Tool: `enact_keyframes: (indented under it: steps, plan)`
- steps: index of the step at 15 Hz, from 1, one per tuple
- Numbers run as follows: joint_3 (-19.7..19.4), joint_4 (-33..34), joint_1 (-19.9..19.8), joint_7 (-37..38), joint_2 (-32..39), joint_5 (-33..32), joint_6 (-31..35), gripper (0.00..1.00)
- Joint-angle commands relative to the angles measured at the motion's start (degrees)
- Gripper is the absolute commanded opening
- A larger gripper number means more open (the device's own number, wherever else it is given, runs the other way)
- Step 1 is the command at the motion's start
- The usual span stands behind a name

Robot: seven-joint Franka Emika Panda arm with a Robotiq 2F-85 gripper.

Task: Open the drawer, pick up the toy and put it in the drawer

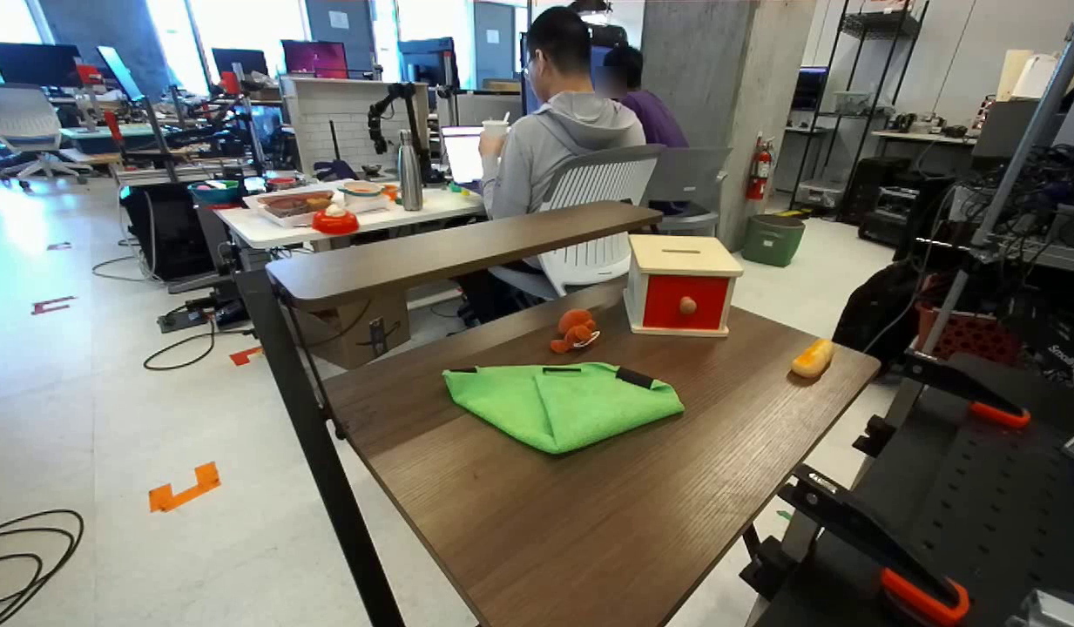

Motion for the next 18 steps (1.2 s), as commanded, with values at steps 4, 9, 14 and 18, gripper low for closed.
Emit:
enact_keyframes:
  steps: [4, 9, 14, 18]
  plan:
    - [3.5, 0.0, -2.9, 8.8, 7.2, 2.0, 15.9, 1.0]
    - [9.2, -0.1, -8.6, 22.4, 22.4, -0.5, 37.3, 1.0]
    - [15.4, 5.9, -21.5, 38.0, 39.6, -9.2, 43.6, 1.0]
    - [12.9, 14.5, -25.8, 50.4, 50.9, -19.8, 40.1, 1.0]
